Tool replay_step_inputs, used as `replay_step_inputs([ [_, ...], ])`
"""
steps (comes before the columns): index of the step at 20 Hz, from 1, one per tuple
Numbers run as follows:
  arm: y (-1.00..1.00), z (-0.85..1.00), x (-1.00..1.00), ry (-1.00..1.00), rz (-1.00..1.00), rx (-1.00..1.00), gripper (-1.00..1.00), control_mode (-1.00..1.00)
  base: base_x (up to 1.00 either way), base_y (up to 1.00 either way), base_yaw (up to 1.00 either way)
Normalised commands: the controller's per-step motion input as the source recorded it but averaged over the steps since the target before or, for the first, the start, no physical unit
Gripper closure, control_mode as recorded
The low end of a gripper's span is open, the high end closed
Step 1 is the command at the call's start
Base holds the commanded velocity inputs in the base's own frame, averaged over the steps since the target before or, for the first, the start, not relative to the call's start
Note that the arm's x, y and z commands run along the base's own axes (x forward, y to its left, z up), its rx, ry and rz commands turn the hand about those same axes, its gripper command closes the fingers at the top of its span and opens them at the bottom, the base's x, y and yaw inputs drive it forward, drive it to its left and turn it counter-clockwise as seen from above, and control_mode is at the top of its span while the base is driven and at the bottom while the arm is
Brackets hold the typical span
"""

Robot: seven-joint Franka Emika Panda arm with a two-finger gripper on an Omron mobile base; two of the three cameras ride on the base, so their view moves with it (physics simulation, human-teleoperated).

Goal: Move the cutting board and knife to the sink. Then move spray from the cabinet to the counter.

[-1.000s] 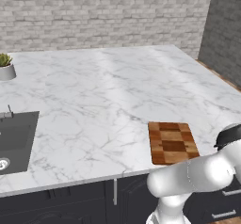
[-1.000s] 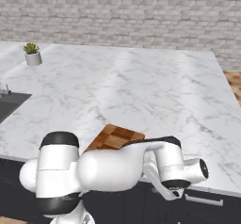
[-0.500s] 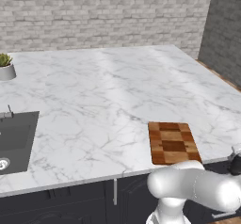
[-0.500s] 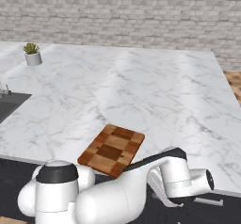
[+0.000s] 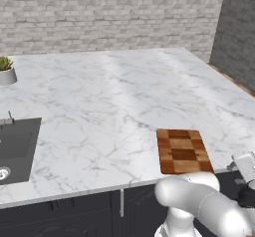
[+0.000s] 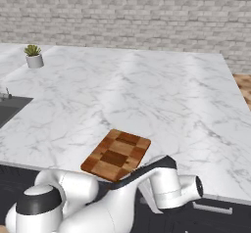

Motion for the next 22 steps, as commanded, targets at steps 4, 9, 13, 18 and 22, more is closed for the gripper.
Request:
replay_step_inputs([
  [4,0.67,0.00,-0.03,0.03,-0.07,0.02,-1.00,-1.00,0.00,0.00,0.00],
  [9,0.36,0.00,0.00,0.00,-0.04,0.02,-1.00,-1.00,0.00,0.00,0.00],
  [13,0.07,0.00,0.09,0.00,0.00,0.00,-1.00,-1.00,0.00,0.00,0.00],
  [18,0.00,0.00,0.15,0.00,0.00,0.00,-1.00,-1.00,0.00,0.00,0.00],
  [22,0.00,0.00,0.18,0.00,0.00,0.00,-1.00,-1.00,0.00,0.00,0.00],
])
